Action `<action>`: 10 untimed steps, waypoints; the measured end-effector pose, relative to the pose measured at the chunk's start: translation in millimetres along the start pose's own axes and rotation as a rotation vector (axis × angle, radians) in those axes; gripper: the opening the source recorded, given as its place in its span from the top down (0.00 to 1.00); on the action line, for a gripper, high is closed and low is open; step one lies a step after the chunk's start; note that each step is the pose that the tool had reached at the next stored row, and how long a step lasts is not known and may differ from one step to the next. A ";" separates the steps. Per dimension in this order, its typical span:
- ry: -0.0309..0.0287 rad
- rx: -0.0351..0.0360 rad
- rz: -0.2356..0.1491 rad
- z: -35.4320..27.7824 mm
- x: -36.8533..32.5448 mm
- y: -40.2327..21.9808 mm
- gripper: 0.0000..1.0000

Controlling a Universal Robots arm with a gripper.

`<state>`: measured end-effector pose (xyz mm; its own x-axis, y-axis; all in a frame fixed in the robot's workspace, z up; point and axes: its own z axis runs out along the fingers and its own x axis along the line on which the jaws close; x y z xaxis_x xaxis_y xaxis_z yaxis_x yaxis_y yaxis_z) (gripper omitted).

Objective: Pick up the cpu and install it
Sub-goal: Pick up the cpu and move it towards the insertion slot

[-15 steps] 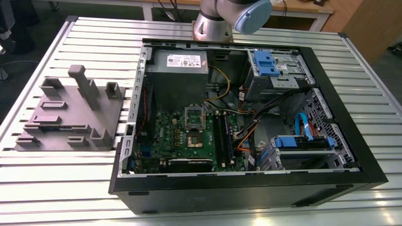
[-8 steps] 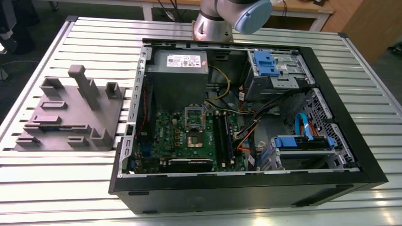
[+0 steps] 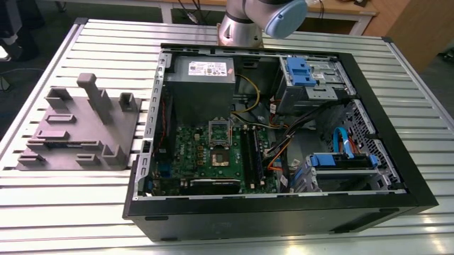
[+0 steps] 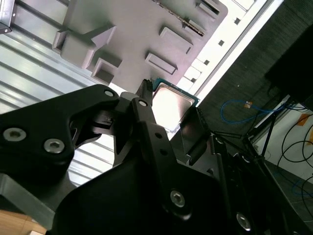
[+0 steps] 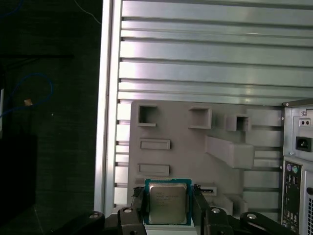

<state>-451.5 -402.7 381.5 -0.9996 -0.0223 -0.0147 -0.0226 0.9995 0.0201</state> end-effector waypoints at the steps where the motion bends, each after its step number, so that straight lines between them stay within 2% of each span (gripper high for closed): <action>1: 0.0000 0.0000 0.000 0.0 -0.4 0.0 0.53; 10: 0.0000 0.0000 0.000 0.1 -3.4 -0.1 0.53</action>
<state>-448.1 -402.7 381.5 -0.9996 -0.0223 -0.0147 -0.0226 0.9995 0.0201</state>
